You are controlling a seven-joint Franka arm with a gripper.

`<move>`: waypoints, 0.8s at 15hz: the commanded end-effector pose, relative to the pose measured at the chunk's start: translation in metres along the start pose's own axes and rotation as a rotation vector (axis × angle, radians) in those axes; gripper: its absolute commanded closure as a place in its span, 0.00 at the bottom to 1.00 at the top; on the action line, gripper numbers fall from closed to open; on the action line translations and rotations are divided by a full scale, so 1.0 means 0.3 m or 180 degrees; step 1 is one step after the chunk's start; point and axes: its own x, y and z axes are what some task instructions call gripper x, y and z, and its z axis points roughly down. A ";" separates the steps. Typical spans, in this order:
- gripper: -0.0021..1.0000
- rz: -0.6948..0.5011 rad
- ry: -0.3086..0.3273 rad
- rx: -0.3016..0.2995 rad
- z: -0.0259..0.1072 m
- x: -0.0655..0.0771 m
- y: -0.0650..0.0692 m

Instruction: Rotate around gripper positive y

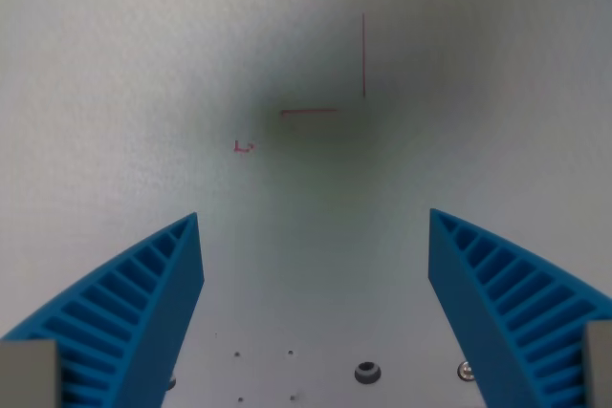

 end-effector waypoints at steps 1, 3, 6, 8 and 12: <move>0.00 0.0002 0.0704 0.0018 -0.006 -0.039 -0.003; 0.00 0.0002 0.0779 0.0018 -0.006 -0.039 -0.003; 0.00 0.0003 0.0890 0.0018 -0.006 -0.039 -0.003; 0.00 0.0003 0.0964 0.0018 -0.006 -0.039 -0.003; 0.00 0.0003 0.1113 0.0018 -0.006 -0.039 -0.003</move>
